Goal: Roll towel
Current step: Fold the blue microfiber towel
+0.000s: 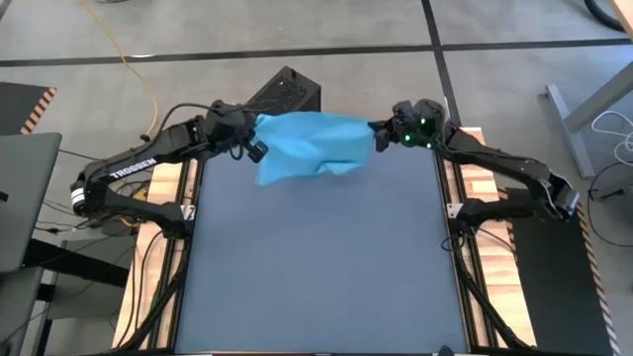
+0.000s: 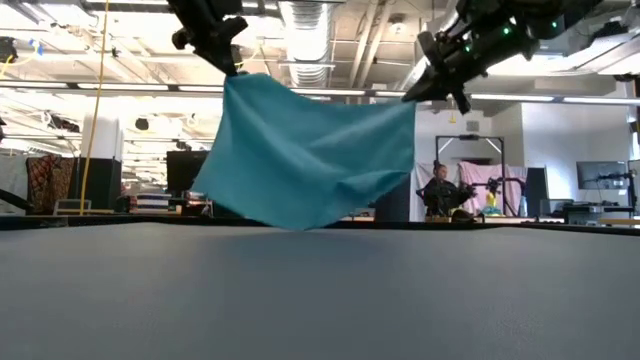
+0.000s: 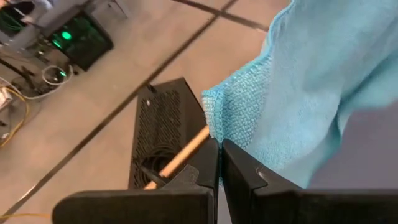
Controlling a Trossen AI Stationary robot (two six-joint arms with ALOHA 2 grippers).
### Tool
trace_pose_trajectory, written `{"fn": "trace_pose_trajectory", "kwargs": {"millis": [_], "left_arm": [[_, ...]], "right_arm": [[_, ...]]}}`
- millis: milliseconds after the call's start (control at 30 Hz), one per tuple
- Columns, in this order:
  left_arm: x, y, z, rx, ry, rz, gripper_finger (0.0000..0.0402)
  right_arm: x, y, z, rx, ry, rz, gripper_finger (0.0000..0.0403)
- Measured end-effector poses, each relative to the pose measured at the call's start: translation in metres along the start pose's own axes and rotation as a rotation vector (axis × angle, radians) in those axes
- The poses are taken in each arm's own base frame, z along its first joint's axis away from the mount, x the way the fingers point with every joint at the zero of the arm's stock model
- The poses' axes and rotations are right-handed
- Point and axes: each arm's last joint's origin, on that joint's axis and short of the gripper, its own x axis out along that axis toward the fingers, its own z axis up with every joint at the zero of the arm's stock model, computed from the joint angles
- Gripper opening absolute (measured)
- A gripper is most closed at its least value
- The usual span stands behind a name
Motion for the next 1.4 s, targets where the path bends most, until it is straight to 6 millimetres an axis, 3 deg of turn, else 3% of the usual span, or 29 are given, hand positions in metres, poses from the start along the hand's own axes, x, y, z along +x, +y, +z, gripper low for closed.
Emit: {"fn": "trace_pose_trajectory", "kwargs": {"millis": [300, 533, 767, 1000, 1200, 1400], "left_arm": [[-0.021, 0.014, 0.004, -0.046, -0.087, 0.034, 0.0], [-0.035, 0.015, -0.007, -0.1, -0.018, -0.073, 0.0], [-0.039, -0.006, -0.026, -0.1, 0.173, -0.198, 0.0], [-0.04, -0.029, -0.028, -0.116, 0.22, -0.268, 0.0], [-0.041, -0.051, -0.035, -0.134, 0.307, -0.35, 0.0], [-0.033, -0.069, -0.04, 0.022, 0.304, -0.241, 0.0]], "right_arm": [[-0.01, -0.008, 0.028, -0.041, -0.012, -0.03, 0.0015], [-0.01, -0.001, 0.013, 0.021, 0.15, 0.044, 0.0015], [-0.011, 0.022, -0.008, -0.003, 0.303, 0.065, 0.0015], [-0.012, 0.036, -0.015, 0.049, 0.338, 0.101, 0.0016], [-0.017, 0.043, -0.03, 0.06, 0.473, 0.097, 0.0016], [-0.016, 0.042, -0.027, 0.003, 0.415, 0.039, 0.0016]]}}
